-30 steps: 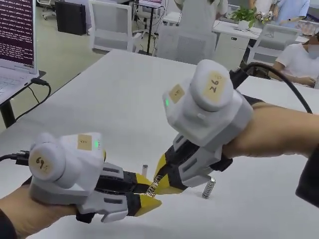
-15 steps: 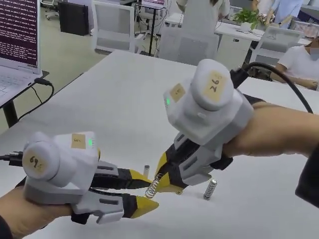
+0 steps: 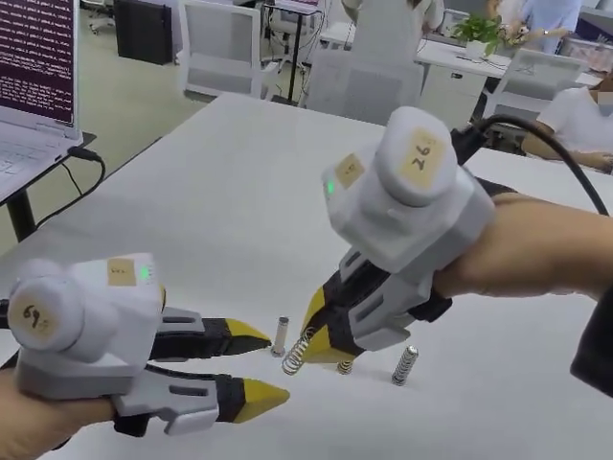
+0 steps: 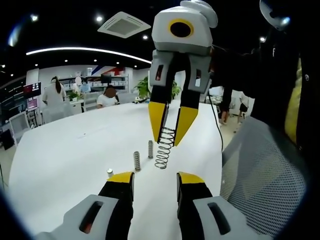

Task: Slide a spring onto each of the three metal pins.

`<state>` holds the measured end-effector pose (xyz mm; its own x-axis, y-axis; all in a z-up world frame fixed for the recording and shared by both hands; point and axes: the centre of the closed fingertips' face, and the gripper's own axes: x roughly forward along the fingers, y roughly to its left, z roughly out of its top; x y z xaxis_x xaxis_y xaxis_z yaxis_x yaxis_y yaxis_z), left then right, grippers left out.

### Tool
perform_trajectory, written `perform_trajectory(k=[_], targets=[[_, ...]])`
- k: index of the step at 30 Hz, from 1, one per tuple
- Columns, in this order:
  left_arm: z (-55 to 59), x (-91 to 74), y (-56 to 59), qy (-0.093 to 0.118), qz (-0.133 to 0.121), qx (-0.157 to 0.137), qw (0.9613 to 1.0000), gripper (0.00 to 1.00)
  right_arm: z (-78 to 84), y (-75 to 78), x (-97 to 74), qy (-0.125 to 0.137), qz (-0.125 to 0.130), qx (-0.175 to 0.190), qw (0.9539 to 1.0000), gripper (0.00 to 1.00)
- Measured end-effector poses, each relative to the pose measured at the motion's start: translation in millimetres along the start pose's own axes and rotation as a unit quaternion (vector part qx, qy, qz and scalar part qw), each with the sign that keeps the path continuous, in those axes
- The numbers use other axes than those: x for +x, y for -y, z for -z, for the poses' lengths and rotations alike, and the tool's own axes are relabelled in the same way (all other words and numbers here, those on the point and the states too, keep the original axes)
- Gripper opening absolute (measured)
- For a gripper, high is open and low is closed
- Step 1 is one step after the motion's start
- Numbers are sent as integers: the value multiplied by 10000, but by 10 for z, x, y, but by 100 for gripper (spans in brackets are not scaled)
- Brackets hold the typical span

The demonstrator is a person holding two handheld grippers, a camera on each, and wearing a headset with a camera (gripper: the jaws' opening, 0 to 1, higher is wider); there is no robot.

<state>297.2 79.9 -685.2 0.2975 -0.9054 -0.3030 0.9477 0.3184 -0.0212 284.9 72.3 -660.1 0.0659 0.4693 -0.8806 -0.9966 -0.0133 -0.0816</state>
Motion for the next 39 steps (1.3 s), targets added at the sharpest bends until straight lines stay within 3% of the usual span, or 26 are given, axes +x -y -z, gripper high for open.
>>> perform_trajectory(k=[22, 39], targets=[[138, -217, -116, 70, -469, -224, 9986, 52, -3, 100, -29, -102, 40, 35, 9999, 8], [255, -249, -157, 31, -590, -281, 9979, 60, 43, 307, -88, -211, 157, 100, 9996, 8]])
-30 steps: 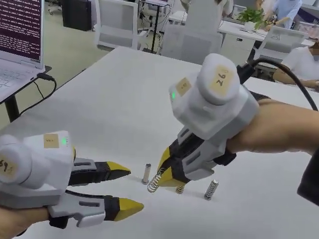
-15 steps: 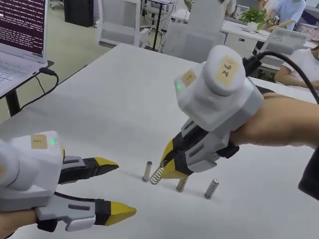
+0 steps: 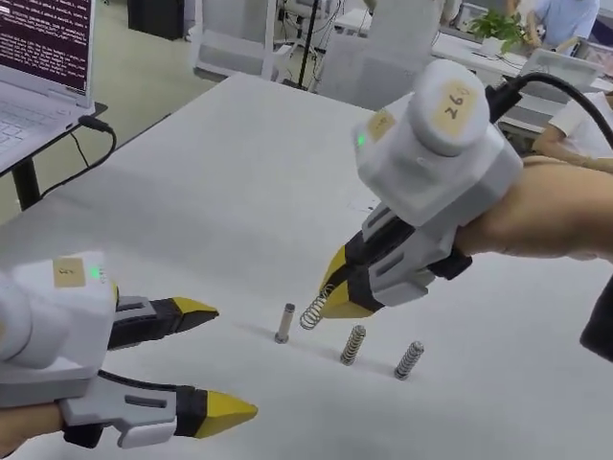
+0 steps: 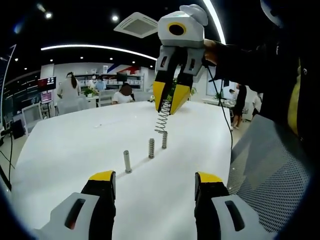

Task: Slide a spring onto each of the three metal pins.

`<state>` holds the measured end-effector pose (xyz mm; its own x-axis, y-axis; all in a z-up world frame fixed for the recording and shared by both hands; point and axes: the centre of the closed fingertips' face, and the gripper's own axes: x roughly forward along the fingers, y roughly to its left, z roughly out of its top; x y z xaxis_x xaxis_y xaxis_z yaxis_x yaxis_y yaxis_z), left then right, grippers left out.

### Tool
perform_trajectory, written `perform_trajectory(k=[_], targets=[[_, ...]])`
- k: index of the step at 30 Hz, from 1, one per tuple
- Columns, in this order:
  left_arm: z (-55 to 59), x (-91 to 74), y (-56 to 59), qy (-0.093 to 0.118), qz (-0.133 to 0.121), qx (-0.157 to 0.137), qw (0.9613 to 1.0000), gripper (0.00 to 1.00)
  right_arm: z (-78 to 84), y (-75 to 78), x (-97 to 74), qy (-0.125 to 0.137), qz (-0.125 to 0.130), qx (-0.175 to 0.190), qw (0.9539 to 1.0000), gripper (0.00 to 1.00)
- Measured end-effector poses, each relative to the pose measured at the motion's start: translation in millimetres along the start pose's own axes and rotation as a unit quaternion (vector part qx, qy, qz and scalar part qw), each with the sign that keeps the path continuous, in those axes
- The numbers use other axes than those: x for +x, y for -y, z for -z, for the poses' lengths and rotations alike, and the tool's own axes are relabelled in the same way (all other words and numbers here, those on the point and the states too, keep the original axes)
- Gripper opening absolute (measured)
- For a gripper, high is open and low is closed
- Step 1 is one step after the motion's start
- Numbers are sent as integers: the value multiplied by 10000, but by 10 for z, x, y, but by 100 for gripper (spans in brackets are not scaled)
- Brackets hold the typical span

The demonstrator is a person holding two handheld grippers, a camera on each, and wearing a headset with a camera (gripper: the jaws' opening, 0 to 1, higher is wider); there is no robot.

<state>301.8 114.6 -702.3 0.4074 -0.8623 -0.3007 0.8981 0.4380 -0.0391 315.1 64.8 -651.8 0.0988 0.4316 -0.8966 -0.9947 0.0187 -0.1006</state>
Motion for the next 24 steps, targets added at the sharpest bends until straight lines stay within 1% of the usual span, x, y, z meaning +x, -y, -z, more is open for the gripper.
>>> perform_trajectory(k=[5, 12, 14, 19, 24], targets=[[27, 0, -5, -65, 5, 73, 10000, 61, 4, 95, 22, -49, -5, 0, 10000, 8], [24, -14, -21, -66, 9, 102, 9999, 62, 24, 194, 65, -157, -20, 15, 9999, 8], [29, -19, -19, -86, 19, 128, 9999, 62, 34, 250, 94, -199, -43, 6, 9998, 8], [34, -28, -14, -102, 19, 136, 9999, 62, -18, 313, 135, -200, -94, 7, 9998, 8], [35, -22, -6, -101, 24, 133, 9999, 62, -43, 422, 181, -241, -154, 27, 9996, 8]])
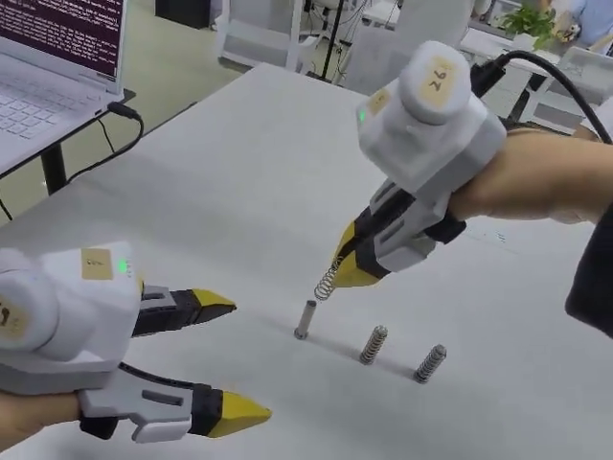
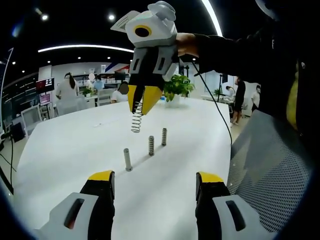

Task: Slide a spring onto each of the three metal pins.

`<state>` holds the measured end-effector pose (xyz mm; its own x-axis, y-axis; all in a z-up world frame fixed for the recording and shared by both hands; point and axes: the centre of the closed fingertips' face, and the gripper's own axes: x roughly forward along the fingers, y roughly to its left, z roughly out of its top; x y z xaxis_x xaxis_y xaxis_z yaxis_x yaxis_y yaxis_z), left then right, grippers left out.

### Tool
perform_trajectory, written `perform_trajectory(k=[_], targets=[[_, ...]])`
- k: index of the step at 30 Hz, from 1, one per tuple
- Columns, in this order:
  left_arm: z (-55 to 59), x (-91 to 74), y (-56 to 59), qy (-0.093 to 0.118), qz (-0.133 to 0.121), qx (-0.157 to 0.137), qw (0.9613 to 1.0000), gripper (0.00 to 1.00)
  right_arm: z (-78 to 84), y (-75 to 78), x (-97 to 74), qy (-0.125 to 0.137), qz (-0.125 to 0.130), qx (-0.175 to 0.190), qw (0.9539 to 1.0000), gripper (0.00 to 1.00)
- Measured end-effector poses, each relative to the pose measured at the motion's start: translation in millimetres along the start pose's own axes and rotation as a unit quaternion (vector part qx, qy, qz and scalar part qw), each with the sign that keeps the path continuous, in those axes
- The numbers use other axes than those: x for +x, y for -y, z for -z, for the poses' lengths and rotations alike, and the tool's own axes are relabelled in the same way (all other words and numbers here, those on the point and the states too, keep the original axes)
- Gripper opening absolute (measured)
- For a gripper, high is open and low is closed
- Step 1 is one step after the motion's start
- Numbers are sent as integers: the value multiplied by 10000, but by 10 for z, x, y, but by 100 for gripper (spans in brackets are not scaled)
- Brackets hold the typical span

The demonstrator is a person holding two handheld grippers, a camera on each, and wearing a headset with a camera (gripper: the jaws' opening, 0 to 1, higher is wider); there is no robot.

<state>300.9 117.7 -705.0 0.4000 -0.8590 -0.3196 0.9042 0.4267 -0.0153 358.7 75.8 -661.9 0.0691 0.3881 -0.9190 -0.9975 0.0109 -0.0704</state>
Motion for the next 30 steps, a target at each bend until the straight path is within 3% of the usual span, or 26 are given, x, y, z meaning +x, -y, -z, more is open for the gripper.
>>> perform_trajectory(k=[14, 30], targets=[[-8, -1, -13, -7, -2, -13, 10000, 61, 108, 122, 238, -353, -230, 69, 9991, 8], [7, -29, -30, -45, -31, -53, 10000, 60, 153, 183, 368, -460, -360, 63, 9983, 8]])
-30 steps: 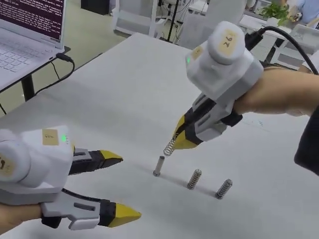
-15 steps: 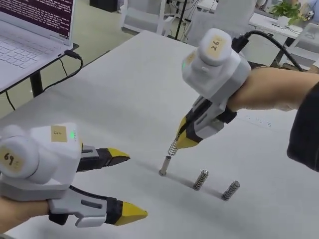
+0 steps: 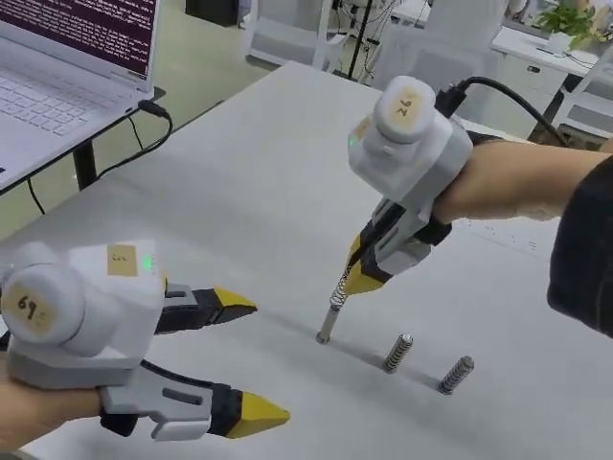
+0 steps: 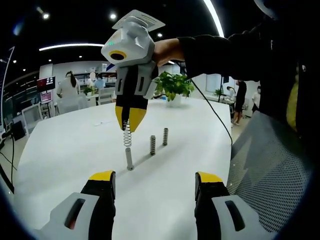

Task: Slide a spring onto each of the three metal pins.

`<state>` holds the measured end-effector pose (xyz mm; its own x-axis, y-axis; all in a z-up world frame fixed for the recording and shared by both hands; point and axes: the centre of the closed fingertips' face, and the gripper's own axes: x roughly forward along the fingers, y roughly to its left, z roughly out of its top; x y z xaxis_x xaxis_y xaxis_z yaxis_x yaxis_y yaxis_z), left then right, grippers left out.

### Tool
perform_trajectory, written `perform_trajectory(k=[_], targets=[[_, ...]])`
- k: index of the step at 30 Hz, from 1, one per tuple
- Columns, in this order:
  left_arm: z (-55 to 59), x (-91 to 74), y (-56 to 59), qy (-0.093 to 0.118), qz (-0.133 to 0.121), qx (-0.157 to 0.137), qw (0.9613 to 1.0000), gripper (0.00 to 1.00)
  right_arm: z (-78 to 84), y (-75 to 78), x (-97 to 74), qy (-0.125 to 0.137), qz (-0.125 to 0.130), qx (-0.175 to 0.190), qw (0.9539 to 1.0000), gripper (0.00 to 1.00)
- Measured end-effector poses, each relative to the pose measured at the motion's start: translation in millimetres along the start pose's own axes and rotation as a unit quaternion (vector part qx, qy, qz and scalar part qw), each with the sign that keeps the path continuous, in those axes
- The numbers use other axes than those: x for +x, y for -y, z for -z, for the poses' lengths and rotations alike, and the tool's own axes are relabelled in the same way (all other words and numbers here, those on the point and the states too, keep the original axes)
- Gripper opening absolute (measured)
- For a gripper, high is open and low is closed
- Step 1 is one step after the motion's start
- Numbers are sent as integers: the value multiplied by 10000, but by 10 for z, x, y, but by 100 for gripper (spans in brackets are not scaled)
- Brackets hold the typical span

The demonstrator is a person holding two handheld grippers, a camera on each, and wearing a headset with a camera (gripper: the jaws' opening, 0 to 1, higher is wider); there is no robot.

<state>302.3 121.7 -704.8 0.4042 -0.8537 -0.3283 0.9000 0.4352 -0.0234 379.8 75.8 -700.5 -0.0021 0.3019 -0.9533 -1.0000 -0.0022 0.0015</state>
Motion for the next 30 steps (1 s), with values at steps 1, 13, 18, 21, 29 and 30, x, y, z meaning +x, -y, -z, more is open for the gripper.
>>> perform_trajectory(k=[1, 13, 18, 21, 29, 30], targets=[[3, 2, 1, -7, 0, 2, 10000, 60, 4, 1, 5, -12, -2, 3, 10000, 8], [25, 0, 4, -8, -4, -36, 10000, 59, 39, 52, 82, -137, -32, -62, 9999, 8], [32, -11, -5, -1, -10, -52, 10000, 59, 39, 67, 112, -141, -54, -48, 9999, 8], [32, -15, -7, 2, -13, -58, 10000, 58, 15, 79, 111, -103, -55, -36, 9999, 8], [20, -18, -12, 20, -17, -57, 10000, 58, -22, 85, 91, -59, -63, -47, 10000, 8], [22, -17, -12, 15, -16, -59, 10000, 58, -17, 75, 88, -72, -62, -53, 9999, 8]])
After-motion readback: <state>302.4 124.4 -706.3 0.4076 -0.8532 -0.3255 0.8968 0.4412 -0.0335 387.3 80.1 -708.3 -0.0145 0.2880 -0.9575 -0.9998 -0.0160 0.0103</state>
